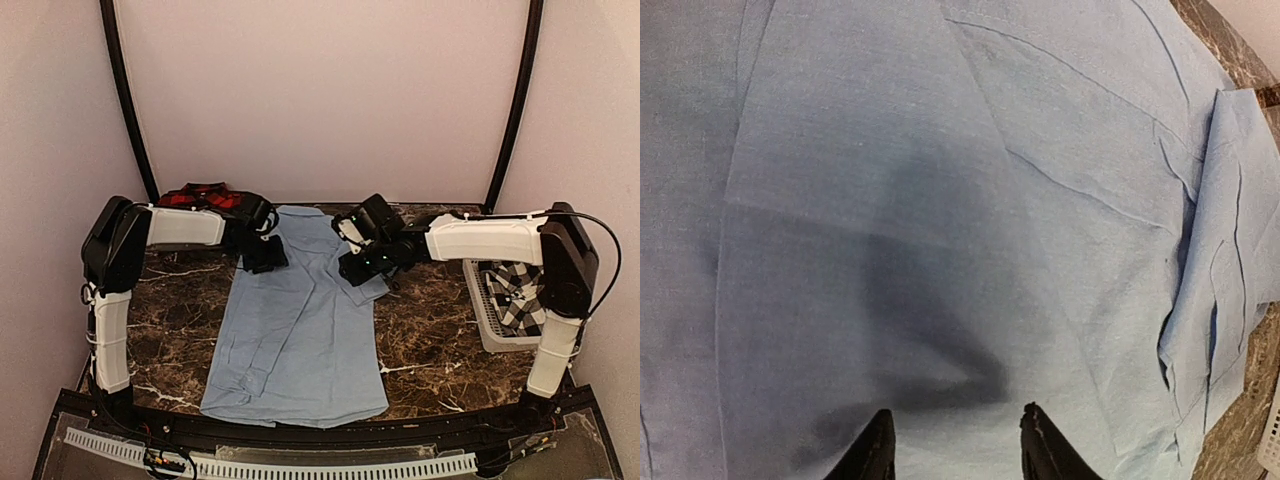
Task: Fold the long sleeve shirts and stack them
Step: Pick up the 1/3-folded shirt from the center of the board.
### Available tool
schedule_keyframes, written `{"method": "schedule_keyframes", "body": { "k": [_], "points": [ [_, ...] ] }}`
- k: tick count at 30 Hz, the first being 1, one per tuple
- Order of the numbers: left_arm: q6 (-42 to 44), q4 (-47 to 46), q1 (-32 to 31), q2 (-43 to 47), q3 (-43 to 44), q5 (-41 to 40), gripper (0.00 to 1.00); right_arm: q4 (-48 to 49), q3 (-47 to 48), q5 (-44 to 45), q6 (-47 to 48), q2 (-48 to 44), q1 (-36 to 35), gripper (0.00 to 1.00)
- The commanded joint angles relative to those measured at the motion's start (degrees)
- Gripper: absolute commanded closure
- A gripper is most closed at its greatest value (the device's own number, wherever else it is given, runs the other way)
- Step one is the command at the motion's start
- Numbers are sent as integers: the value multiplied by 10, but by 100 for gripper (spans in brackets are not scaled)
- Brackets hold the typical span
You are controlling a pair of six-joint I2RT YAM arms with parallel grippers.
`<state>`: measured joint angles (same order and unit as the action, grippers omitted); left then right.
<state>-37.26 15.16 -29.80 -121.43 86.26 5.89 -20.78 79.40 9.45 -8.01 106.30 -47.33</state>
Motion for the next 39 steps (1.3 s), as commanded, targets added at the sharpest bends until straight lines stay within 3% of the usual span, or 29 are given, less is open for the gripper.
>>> {"method": "schedule_keyframes", "body": {
  "k": [1,3,9,15,28,36,39],
  "points": [
    [17,29,1,67,14,10,58,22,-30,-33,-40,-43,15,50],
    [18,30,0,79,10,9,58,33,-44,-43,-61,-62,25,46],
    [20,27,0,114,-10,19,58,39,-92,-49,-148,-71,83,46],
    [22,25,0,151,-34,38,58,106,-185,-129,-201,-72,131,46],
    [26,11,-14,207,-81,53,57,255,-252,-207,-251,12,182,46],
    [38,-9,-29,230,-101,48,57,287,-259,-262,-280,23,184,67],
    [46,-21,-42,235,-105,44,57,287,-265,-273,-287,4,184,70]
  ]
}}
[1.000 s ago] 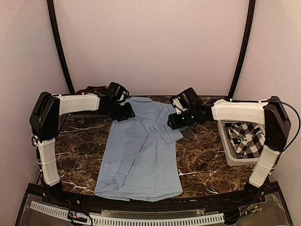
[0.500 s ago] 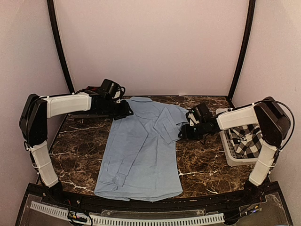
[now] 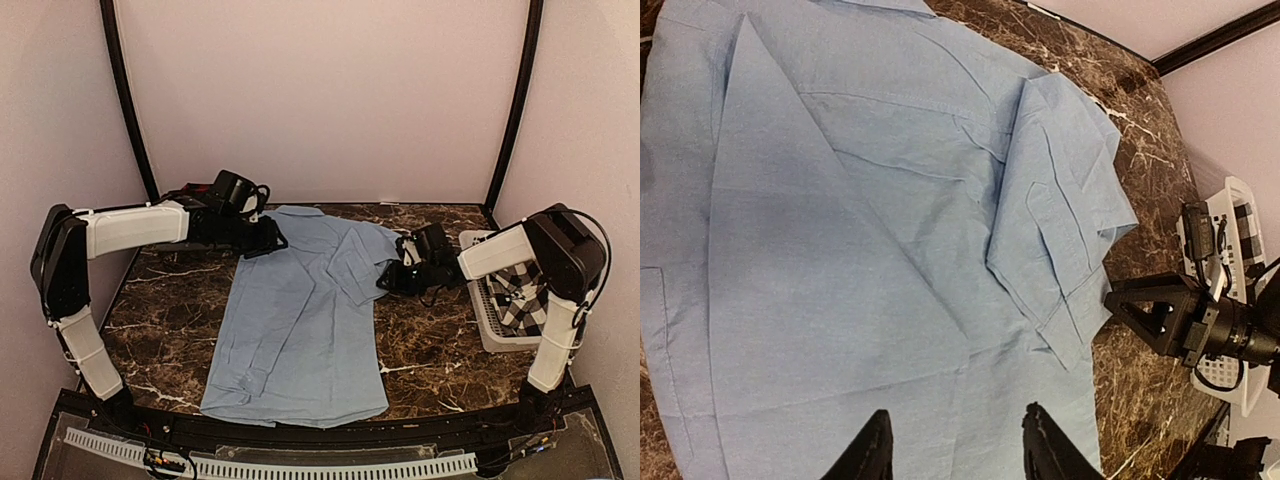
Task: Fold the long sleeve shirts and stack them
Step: Pick up the 1/3-folded shirt from the center of the board.
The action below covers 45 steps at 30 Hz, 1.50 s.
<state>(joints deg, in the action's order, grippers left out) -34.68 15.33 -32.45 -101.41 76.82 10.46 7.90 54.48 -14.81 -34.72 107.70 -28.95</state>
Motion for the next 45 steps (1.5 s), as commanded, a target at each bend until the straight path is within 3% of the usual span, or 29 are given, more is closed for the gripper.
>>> {"method": "schedule_keyframes", "body": {
  "k": [1,5,9,22,32,45],
  "points": [
    [23,-26,-18,35,-12,-1,57,0,-17,-36,-21,-16,1,70],
    [33,-43,-35,31,-12,-4,57,-4,-15,-56,-30,-34,0,81],
    [43,-57,-54,24,-12,-3,57,-12,-8,-72,-44,-51,0,100],
    [97,-88,-123,-23,19,-5,48,-40,48,-110,-91,-120,-38,100],
    [126,-85,-158,-51,47,-32,42,-19,101,-119,-134,-102,-81,100],
    [139,-82,-162,-63,57,-82,43,-22,147,-121,-147,-73,-106,100]
  ]
}}
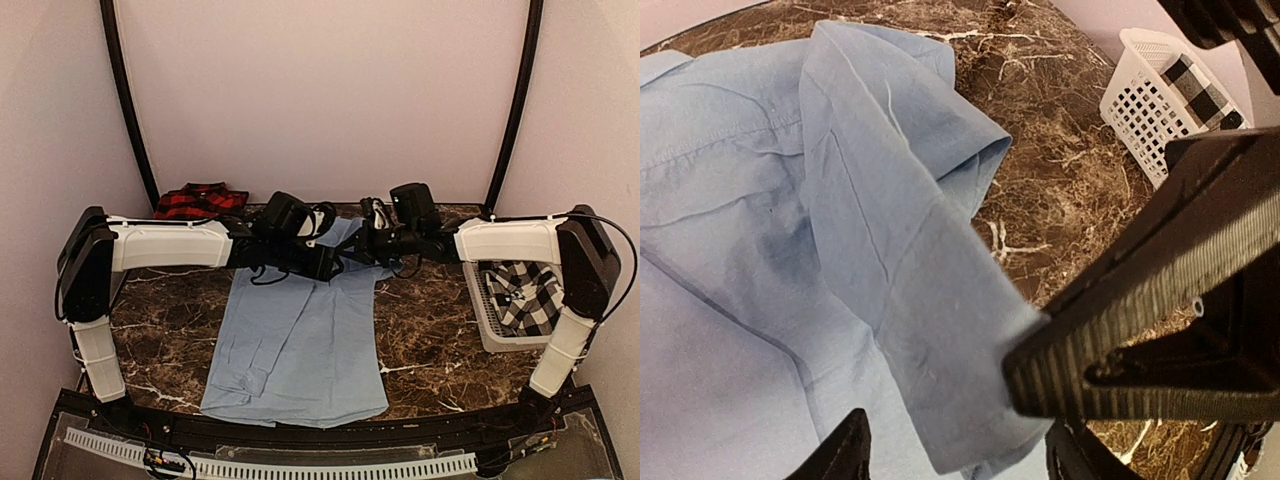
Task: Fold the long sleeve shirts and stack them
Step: Pick up the 1/3-folded shirt from the center of the board.
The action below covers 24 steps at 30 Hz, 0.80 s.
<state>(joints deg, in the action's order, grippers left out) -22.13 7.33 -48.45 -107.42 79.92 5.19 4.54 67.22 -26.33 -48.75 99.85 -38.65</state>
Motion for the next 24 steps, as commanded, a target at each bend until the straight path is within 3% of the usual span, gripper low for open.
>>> {"method": "schedule_keyframes", "body": {
  "k": [1,7,10,11,13,19,24],
  "points": [
    [13,3,-2,-4,28,-39,44,11,20,-4,-7,6,-9,100],
    [17,7,-2,-16,41,-45,64,13,22,1,-9,4,-10,100],
    [16,8,-2,-19,44,-43,81,14,21,4,-10,2,-10,100],
    [15,8,-2,-20,45,-43,90,14,20,5,-9,1,-10,100],
    [12,10,-2,-18,45,-45,99,8,21,14,-4,-2,-10,94],
    [-24,50,5,-7,65,-96,100,-42,9,91,33,-45,-7,63],
    [-51,79,27,21,73,-86,100,-81,-40,172,52,-100,4,57]
  ]
}}
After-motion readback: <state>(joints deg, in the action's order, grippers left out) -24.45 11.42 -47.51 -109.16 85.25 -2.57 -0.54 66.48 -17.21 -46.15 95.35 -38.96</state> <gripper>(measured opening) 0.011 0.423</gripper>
